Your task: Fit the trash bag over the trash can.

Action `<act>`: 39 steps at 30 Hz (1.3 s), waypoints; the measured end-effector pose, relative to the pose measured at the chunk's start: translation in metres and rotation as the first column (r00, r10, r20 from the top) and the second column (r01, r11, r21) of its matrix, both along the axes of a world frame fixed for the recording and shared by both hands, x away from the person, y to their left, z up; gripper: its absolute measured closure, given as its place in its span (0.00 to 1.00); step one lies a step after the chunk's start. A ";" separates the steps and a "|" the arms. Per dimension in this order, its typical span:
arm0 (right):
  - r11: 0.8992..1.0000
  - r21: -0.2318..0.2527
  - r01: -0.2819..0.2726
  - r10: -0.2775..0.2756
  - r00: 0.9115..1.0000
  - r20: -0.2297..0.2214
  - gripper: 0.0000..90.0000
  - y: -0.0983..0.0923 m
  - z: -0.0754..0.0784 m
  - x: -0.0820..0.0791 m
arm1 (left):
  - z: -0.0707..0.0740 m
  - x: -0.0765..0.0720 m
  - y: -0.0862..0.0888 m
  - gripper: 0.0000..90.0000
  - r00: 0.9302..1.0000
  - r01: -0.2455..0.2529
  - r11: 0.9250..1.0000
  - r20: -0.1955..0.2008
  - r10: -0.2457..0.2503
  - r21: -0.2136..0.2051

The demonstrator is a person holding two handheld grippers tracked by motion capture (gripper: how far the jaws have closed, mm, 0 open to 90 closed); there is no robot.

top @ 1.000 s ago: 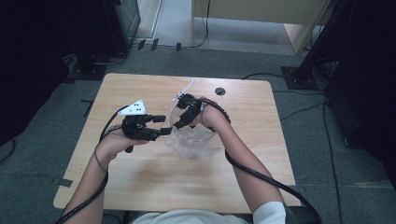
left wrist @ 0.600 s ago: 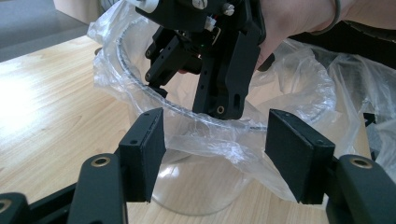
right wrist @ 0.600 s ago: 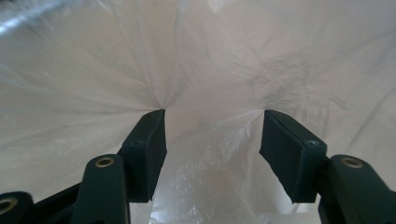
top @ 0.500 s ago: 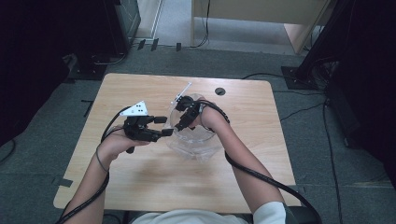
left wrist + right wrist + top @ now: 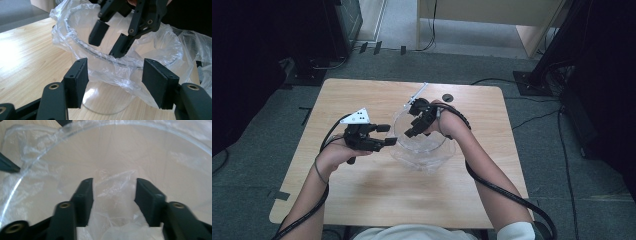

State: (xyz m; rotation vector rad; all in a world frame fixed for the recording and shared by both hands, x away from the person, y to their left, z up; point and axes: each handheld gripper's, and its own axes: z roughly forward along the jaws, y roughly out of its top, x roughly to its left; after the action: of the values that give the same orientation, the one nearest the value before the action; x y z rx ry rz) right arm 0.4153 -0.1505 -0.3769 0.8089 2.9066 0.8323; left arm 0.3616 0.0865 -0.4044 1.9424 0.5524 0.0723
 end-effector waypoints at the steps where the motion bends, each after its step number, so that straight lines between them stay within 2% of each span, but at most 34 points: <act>1: 1.000 -0.001 0.000 0.000 1.000 -0.001 0.68 -0.002 -0.001 -0.001 | 0.000 0.000 0.000 0.41 1.000 -0.001 1.000 0.000 0.001 -0.001; 2: 1.000 0.002 -0.011 0.011 1.000 0.010 0.72 -0.004 -0.002 -0.003 | 0.000 0.000 0.000 0.41 1.000 -0.001 1.000 0.000 0.001 -0.002; 3: 1.000 -0.003 -0.011 0.011 1.000 0.002 0.75 -0.006 -0.004 -0.006 | 0.000 0.000 0.000 0.41 1.000 -0.001 1.000 -0.001 0.001 -0.002; 5: 1.000 -0.022 -0.021 0.021 1.000 -0.022 0.76 -0.008 -0.008 -0.009 | 0.000 0.000 0.000 0.41 1.000 -0.001 1.000 -0.001 0.001 -0.002; 9: 0.995 -0.080 -0.061 0.058 0.998 -0.035 0.77 -0.011 -0.016 -0.014 | -0.001 0.000 0.000 0.41 1.000 -0.003 1.000 -0.003 0.003 -0.005; 13: 0.990 -0.086 -0.116 0.110 0.991 -0.072 0.76 -0.009 -0.020 -0.020 | -0.001 0.000 0.000 0.41 1.000 -0.003 1.000 -0.004 0.003 -0.008; 16: 0.986 -0.071 -0.152 0.142 0.982 -0.126 0.70 -0.008 -0.024 -0.023 | -0.001 0.000 0.000 0.41 1.000 -0.002 1.000 -0.002 0.002 -0.003; 20: 0.992 -0.041 -0.116 0.108 0.980 -0.166 0.56 -0.008 -0.028 -0.023 | -0.001 0.000 0.000 0.41 1.000 -0.004 1.000 -0.002 0.004 -0.002; 22: 0.995 -0.027 -0.101 0.096 0.984 -0.151 0.49 -0.009 -0.027 -0.021 | -0.001 0.000 0.000 0.41 1.000 -0.004 1.000 -0.001 0.004 -0.001; 25: 0.998 -0.013 -0.060 0.058 0.992 -0.115 0.49 -0.013 -0.023 -0.018 | -0.001 0.000 0.000 0.40 1.000 -0.006 1.000 -0.002 0.006 -0.002; 31: 0.999 0.043 -0.031 0.033 0.998 -0.047 0.42 -0.022 -0.013 -0.014 | 0.001 0.000 0.000 0.38 1.000 -0.016 1.000 -0.001 0.016 0.000; 34: 0.998 0.061 -0.014 0.014 1.000 0.001 0.38 -0.027 -0.009 -0.012 | 0.002 0.001 0.000 0.35 0.999 -0.030 1.000 -0.021 0.030 -0.003; 36: 0.996 0.084 0.004 -0.004 1.000 0.006 0.38 -0.031 -0.006 -0.012 | 0.003 0.001 0.000 0.34 0.999 -0.029 1.000 -0.014 0.029 0.004; 39: 0.994 0.109 0.000 -0.001 1.000 0.010 0.35 -0.035 -0.001 -0.014 | 0.005 0.000 -0.001 0.34 1.000 -0.025 1.000 -0.002 0.025 0.006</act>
State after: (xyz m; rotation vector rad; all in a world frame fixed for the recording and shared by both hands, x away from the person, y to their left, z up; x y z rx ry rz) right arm 0.4016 -0.1852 -0.3782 0.8099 2.8733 0.9997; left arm 0.3612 0.0853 -0.3992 1.9421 0.5787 0.0875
